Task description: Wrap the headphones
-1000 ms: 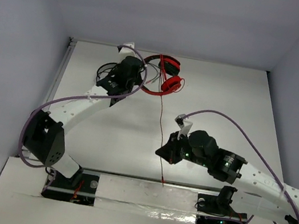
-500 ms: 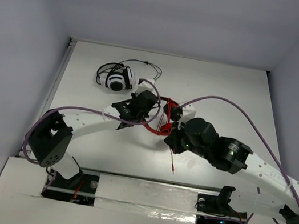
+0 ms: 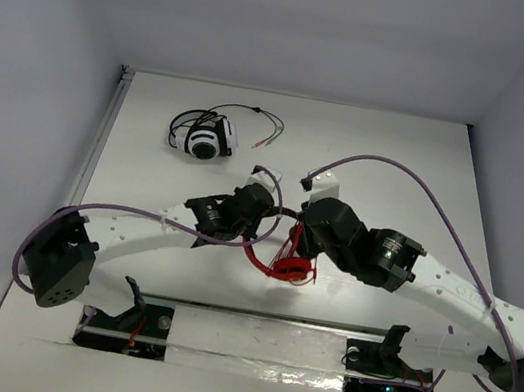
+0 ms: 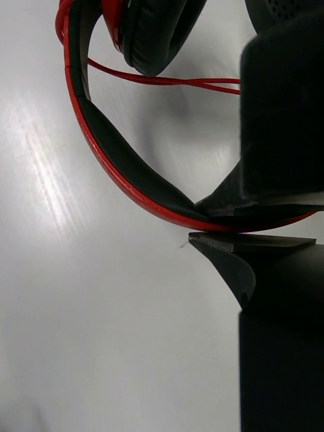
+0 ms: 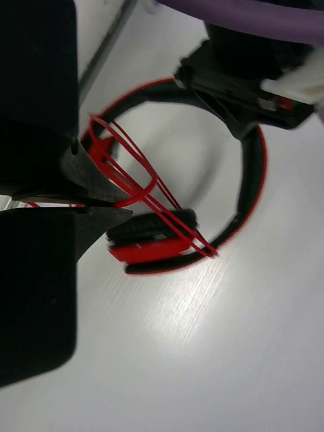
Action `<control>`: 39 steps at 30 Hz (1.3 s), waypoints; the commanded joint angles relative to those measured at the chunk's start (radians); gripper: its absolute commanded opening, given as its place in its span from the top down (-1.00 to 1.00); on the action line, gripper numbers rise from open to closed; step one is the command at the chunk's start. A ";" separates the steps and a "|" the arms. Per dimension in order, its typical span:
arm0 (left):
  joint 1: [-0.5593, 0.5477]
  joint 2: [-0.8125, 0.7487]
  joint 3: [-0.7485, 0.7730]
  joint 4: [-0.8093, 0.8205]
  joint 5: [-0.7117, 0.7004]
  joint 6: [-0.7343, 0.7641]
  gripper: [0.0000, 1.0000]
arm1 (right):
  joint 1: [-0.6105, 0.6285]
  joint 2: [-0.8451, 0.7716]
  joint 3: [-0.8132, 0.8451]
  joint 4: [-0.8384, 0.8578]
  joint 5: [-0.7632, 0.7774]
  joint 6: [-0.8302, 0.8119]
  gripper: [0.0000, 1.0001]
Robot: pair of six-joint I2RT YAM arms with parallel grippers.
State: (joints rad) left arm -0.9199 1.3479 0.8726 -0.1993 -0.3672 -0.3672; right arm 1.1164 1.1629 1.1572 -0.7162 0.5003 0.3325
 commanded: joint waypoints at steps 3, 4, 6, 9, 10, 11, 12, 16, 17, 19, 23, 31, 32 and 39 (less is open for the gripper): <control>-0.030 -0.073 0.034 -0.045 0.115 0.033 1.00 | 0.010 0.004 0.036 0.015 0.200 -0.070 1.00; -0.030 -0.085 0.034 -0.049 0.123 0.042 1.00 | 0.010 0.004 0.035 0.014 0.213 -0.073 1.00; -0.030 -0.122 0.035 -0.071 0.140 0.054 1.00 | 0.010 0.003 0.029 0.017 0.239 -0.087 1.00; -0.030 -0.154 0.046 -0.101 0.151 0.099 1.00 | 0.010 0.004 0.018 0.030 0.265 -0.108 1.00; -0.030 -0.161 0.048 -0.101 0.151 0.099 1.00 | 0.010 0.007 0.015 0.032 0.270 -0.113 1.00; -0.030 -0.168 0.049 -0.098 0.184 0.118 1.00 | 0.010 0.012 0.013 0.037 0.271 -0.115 1.00; -0.030 -0.179 0.051 -0.095 0.207 0.129 1.00 | 0.010 0.014 0.010 0.043 0.283 -0.122 1.00; -0.019 -0.208 0.051 -0.077 0.301 0.159 1.00 | 0.010 0.030 -0.019 0.067 0.333 -0.118 1.00; -0.019 -0.213 0.052 -0.074 0.338 0.162 1.00 | 0.010 0.027 -0.025 0.072 0.342 -0.118 1.00; 0.010 -0.231 0.049 -0.065 0.361 0.168 1.00 | 0.010 0.021 -0.034 0.084 0.353 -0.118 1.00; 0.058 -0.268 0.051 -0.042 0.462 0.172 1.00 | 0.010 -0.002 -0.051 0.090 0.340 -0.105 1.00; 0.141 -0.306 0.049 0.032 0.635 0.169 1.00 | 0.010 -0.098 -0.111 0.205 0.187 -0.069 0.97; 0.154 -0.305 0.051 0.047 0.655 0.166 1.00 | 0.010 -0.107 -0.128 0.234 0.149 -0.064 0.93; 0.188 -0.314 0.074 0.106 0.694 0.137 1.00 | 0.010 -0.158 -0.180 0.300 0.126 -0.030 0.64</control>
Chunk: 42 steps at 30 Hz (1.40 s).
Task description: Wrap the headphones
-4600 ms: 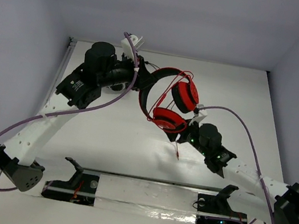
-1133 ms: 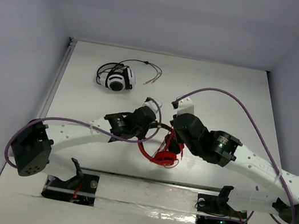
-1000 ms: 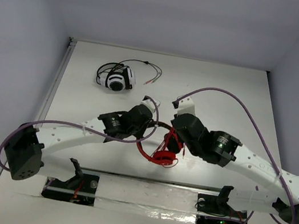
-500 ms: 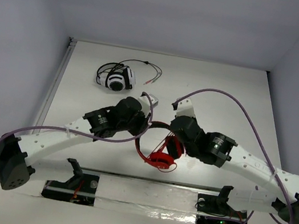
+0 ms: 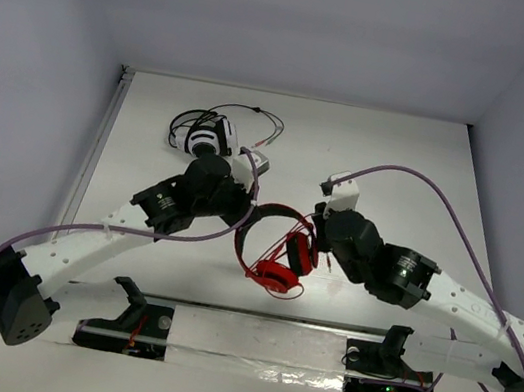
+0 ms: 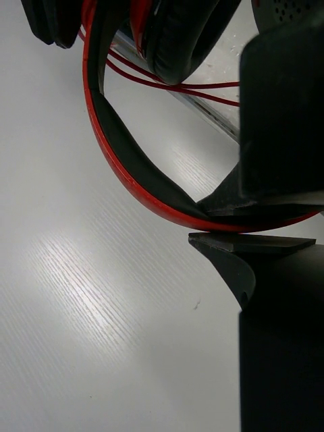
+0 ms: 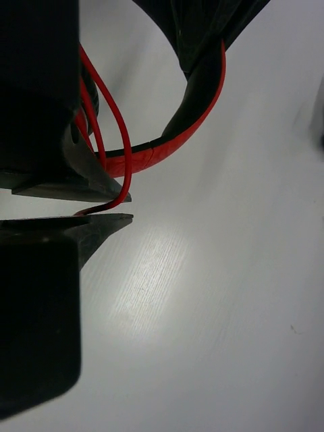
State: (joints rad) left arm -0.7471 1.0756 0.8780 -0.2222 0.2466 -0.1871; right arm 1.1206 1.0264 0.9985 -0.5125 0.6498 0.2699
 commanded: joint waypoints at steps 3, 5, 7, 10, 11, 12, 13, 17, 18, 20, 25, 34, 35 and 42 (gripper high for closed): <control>0.015 -0.054 0.104 0.126 0.054 -0.043 1.00 | 0.005 -0.051 -0.064 0.161 -0.022 0.054 0.49; 0.025 -0.055 0.127 0.115 0.033 -0.046 1.00 | -0.005 -0.060 -0.083 0.204 -0.019 0.064 0.44; 0.025 -0.043 0.171 0.090 -0.006 -0.051 1.00 | -0.018 -0.078 -0.107 0.238 -0.010 0.081 0.38; 0.025 -0.036 0.210 0.066 -0.041 -0.052 1.00 | -0.018 -0.103 -0.136 0.256 -0.009 0.106 0.33; 0.025 -0.036 0.217 0.067 -0.044 -0.055 1.00 | -0.018 -0.110 -0.146 0.259 -0.007 0.110 0.29; 0.025 -0.032 0.226 0.067 -0.046 -0.055 1.00 | -0.027 -0.117 -0.155 0.267 -0.009 0.114 0.27; 0.025 -0.026 0.231 0.066 -0.052 -0.061 1.00 | -0.027 -0.129 -0.172 0.270 -0.010 0.124 0.25; 0.025 -0.003 0.259 0.061 -0.092 -0.083 1.00 | -0.027 -0.147 -0.196 0.258 -0.027 0.152 0.07; 0.025 0.000 0.263 0.061 -0.093 -0.087 1.00 | -0.027 -0.152 -0.199 0.255 -0.029 0.160 0.04; 0.025 0.015 0.274 0.060 -0.133 -0.101 1.00 | -0.027 -0.170 -0.205 0.241 -0.026 0.193 -0.04; 0.025 0.055 0.305 0.053 -0.214 -0.138 1.00 | -0.027 -0.239 -0.182 0.112 0.049 0.313 -0.23; 0.025 0.158 0.292 0.145 -0.325 -0.189 1.00 | -0.027 -0.396 -0.130 -0.108 0.181 0.481 -0.54; 0.025 0.167 0.289 0.170 -0.339 -0.195 1.00 | -0.027 -0.405 -0.124 -0.124 0.197 0.494 -0.52; 0.025 0.251 0.272 0.302 -0.300 -0.235 1.00 | -0.027 -0.445 -0.115 -0.185 0.203 0.534 -0.28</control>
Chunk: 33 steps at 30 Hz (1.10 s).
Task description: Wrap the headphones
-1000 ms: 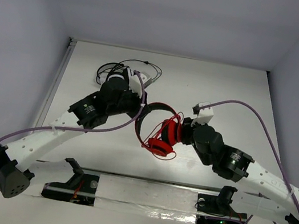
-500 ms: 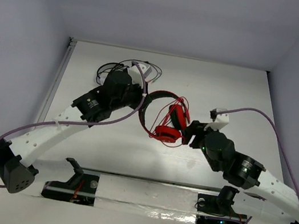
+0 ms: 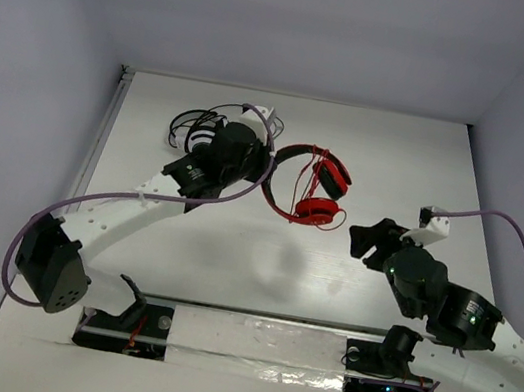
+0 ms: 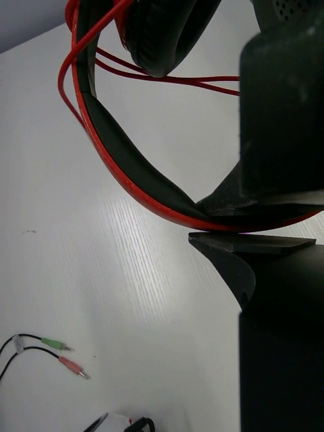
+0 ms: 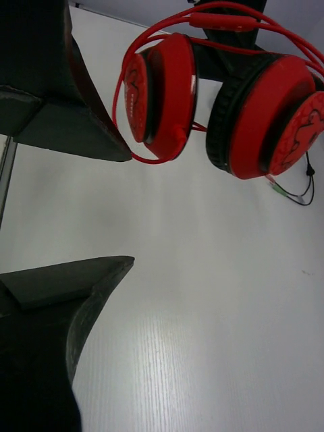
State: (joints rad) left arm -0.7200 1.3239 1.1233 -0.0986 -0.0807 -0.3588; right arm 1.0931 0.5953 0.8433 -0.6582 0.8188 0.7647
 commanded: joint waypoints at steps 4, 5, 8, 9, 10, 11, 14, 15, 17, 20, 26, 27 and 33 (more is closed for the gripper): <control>-0.002 0.073 0.039 0.218 0.044 -0.083 1.00 | 0.001 -0.029 0.040 -0.038 0.008 0.019 -0.08; -0.002 0.084 0.040 0.240 0.044 -0.091 1.00 | 0.001 -0.032 0.043 -0.038 0.003 0.015 0.14; -0.002 0.126 0.038 0.276 0.027 -0.104 1.00 | 0.001 -0.054 0.039 -0.020 0.005 -0.008 0.70; -0.002 0.136 0.035 0.287 0.022 -0.108 1.00 | 0.001 -0.061 0.037 -0.014 0.006 -0.014 0.87; -0.002 0.159 0.029 0.301 0.019 -0.108 1.00 | 0.001 -0.077 0.039 -0.001 0.013 -0.028 0.97; -0.002 0.172 0.024 0.330 0.027 -0.106 1.00 | 0.001 -0.084 0.040 0.002 0.020 -0.030 1.00; -0.002 0.239 0.042 0.350 0.050 -0.114 1.00 | 0.001 -0.109 0.045 0.012 0.049 -0.034 1.00; -0.002 0.259 0.050 0.353 0.053 -0.114 1.00 | 0.001 -0.115 0.045 0.019 0.052 -0.039 1.00; -0.002 0.313 0.078 0.362 0.064 -0.112 1.00 | 0.001 -0.126 0.040 0.032 0.062 -0.044 0.99; -0.025 0.373 0.121 0.367 0.035 -0.092 1.00 | 0.001 -0.129 0.033 0.045 0.074 -0.047 0.94; -0.039 0.523 0.250 0.349 0.029 -0.072 1.00 | 0.001 -0.100 0.011 0.072 0.085 -0.044 0.92; -0.039 0.538 0.262 0.350 0.021 -0.068 1.00 | 0.001 -0.097 0.008 0.075 0.086 -0.044 0.92; -0.048 0.678 0.375 0.335 -0.082 -0.023 1.00 | 0.001 -0.103 -0.024 0.108 0.077 -0.021 0.90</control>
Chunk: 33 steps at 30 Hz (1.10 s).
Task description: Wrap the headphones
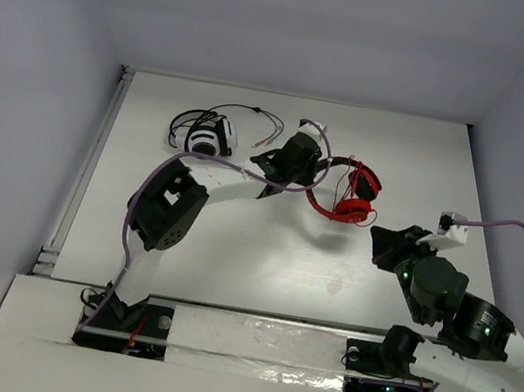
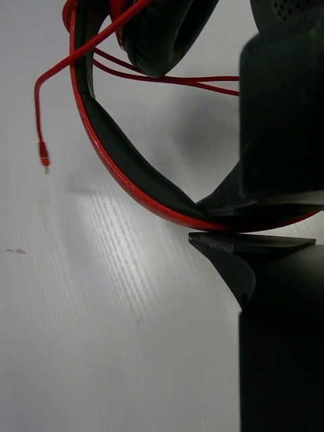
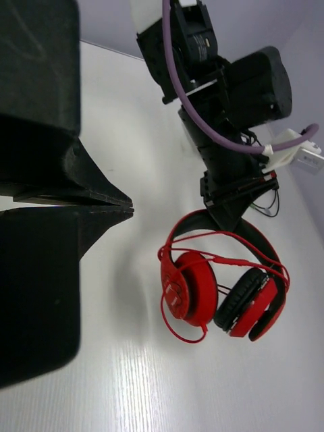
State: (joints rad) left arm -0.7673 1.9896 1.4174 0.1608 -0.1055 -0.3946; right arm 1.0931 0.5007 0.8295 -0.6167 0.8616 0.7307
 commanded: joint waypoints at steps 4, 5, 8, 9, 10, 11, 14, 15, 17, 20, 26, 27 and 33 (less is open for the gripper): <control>-0.001 0.109 0.159 0.074 -0.100 0.031 1.00 | 0.001 -0.021 -0.023 0.064 0.037 0.033 0.90; -0.001 0.126 0.173 0.074 -0.096 0.034 1.00 | 0.001 -0.024 -0.027 0.064 0.037 0.039 0.90; -0.001 0.188 0.228 0.072 -0.095 0.034 1.00 | 0.001 -0.030 -0.033 0.068 0.034 0.042 0.89; -0.001 0.202 0.244 0.068 -0.095 0.034 1.00 | 0.001 -0.028 -0.035 0.064 0.034 0.045 0.89; -0.001 0.234 0.274 0.065 -0.100 0.036 1.00 | 0.001 -0.028 -0.036 0.064 0.033 0.049 0.88; -0.001 0.250 0.293 0.051 -0.114 0.040 1.00 | 0.001 -0.027 -0.039 0.066 0.036 0.052 0.88; -0.001 0.310 0.362 0.025 -0.122 0.046 0.89 | 0.001 -0.022 -0.041 0.071 0.036 0.059 0.85; -0.010 0.320 0.376 0.007 -0.125 0.054 0.83 | 0.001 -0.022 -0.043 0.075 0.034 0.059 0.82; -0.010 0.337 0.394 0.000 -0.129 0.060 0.66 | 0.001 -0.027 -0.043 0.086 0.039 0.053 0.80; -0.010 0.308 0.352 0.006 -0.151 0.053 0.32 | 0.001 -0.031 -0.036 0.089 0.045 0.047 0.70; -0.010 0.123 0.126 0.052 -0.229 0.014 -0.74 | 0.001 -0.047 -0.015 0.092 0.063 0.018 0.29; -0.010 0.098 0.103 0.034 -0.250 0.008 -0.80 | 0.001 -0.053 -0.012 0.092 0.063 0.010 0.22; -0.010 -0.150 -0.150 0.017 -0.368 -0.053 -0.98 | 0.001 -0.053 0.014 0.140 0.076 -0.031 -0.35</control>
State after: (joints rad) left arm -0.7776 1.9621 1.3128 0.1555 -0.3847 -0.4065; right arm 1.0931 0.4534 0.8028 -0.5449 0.8917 0.7288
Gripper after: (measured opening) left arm 0.990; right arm 0.645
